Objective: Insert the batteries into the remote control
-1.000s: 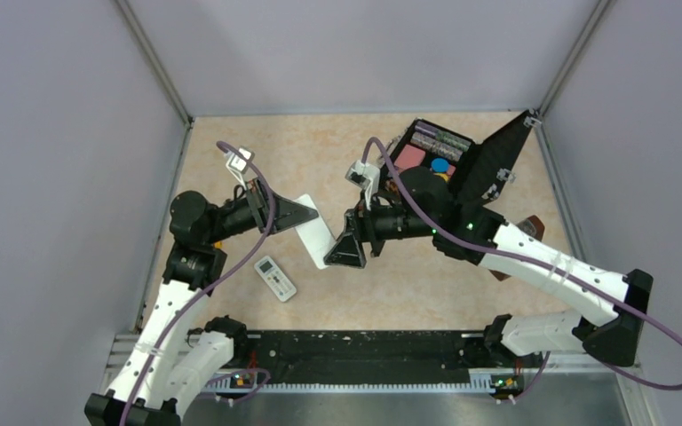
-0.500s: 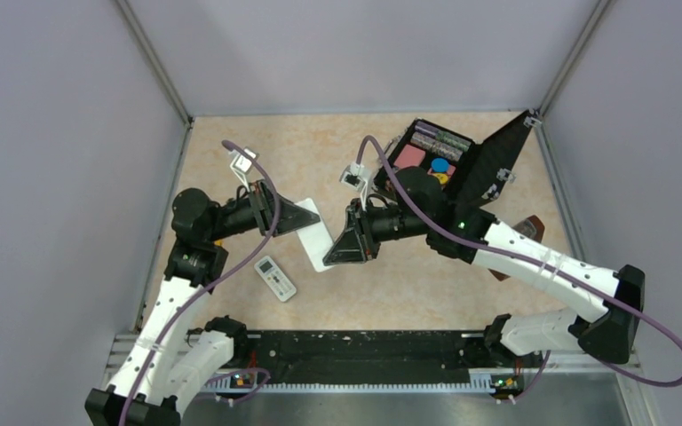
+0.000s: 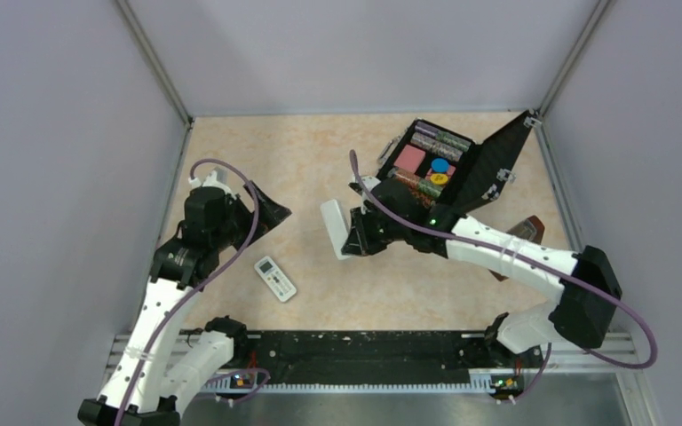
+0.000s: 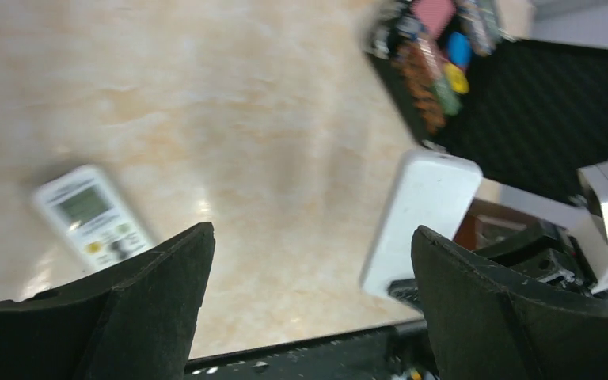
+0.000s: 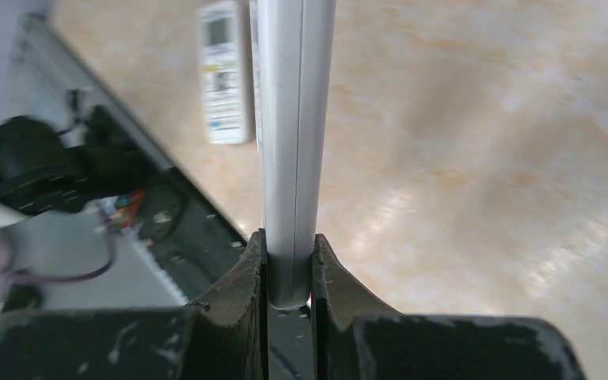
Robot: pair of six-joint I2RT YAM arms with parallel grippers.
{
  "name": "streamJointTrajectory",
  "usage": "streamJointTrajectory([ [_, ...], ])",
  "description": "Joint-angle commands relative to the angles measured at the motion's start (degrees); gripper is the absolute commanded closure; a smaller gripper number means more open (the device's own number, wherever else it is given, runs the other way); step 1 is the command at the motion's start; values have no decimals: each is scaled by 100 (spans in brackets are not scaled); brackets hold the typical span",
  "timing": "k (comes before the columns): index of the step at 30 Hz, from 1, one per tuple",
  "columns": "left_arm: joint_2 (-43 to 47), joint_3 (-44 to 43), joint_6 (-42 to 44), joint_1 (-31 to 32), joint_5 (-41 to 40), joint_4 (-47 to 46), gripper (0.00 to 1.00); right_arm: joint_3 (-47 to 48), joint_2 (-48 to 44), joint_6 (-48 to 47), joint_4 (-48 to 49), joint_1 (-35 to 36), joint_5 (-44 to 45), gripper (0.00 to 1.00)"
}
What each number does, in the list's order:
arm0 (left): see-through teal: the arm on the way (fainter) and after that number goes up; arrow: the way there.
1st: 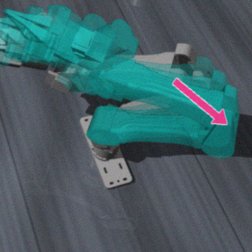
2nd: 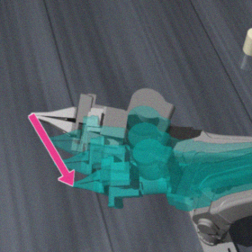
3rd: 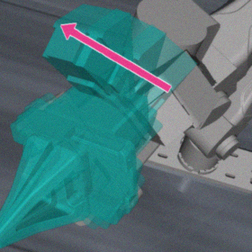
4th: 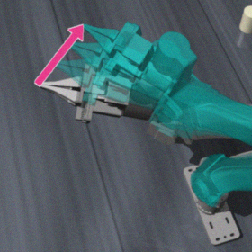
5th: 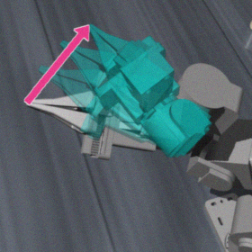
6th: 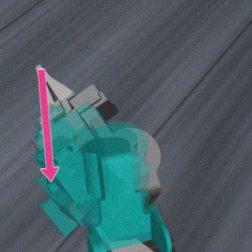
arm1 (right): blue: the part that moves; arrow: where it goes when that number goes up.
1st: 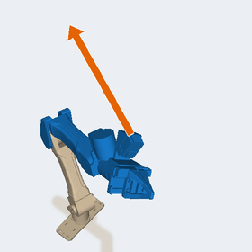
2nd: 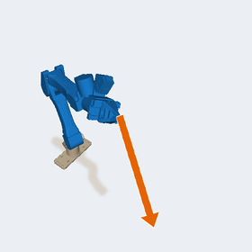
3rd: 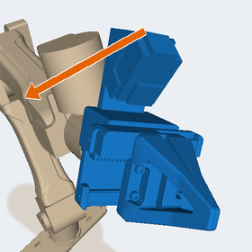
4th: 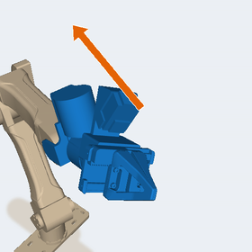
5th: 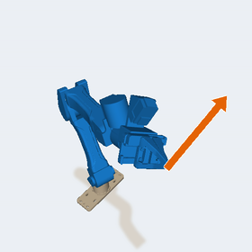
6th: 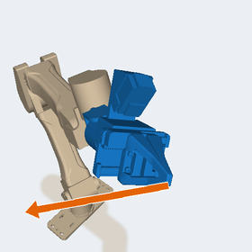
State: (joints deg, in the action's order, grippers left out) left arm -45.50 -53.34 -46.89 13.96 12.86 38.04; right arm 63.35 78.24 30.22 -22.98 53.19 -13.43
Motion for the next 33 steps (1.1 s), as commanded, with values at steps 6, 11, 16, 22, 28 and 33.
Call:
streamJointTrajectory([
  [6, 797, -1262, 507, -16, -3136, 2300, 8, 1526, 2189, 66, -1569, 662, 3703, 100],
  [11, 1046, -1855, 780, -16, -3378, 2846, 8, 2345, 3235, 114, -2393, 811, 4889, 100],
  [16, 1171, -2162, 917, -16, -3481, 3073, 9, 2850, 3948, -45, -2912, 984, 5531, 100],
  [22, 1165, -2445, 1070, -16, -3517, 3092, 8, 3274, 4656, -63, -3248, 1119, 5627, 93],
  [28, 1206, -2280, 880, -16, -2827, 2883, 8, 3400, 4853, -53, -3193, 1214, 5362, 61],
  [33, 1165, -2093, 745, -16, -2414, 2777, 8, 3331, 4735, -93, -2916, 1213, 4901, 57],
])
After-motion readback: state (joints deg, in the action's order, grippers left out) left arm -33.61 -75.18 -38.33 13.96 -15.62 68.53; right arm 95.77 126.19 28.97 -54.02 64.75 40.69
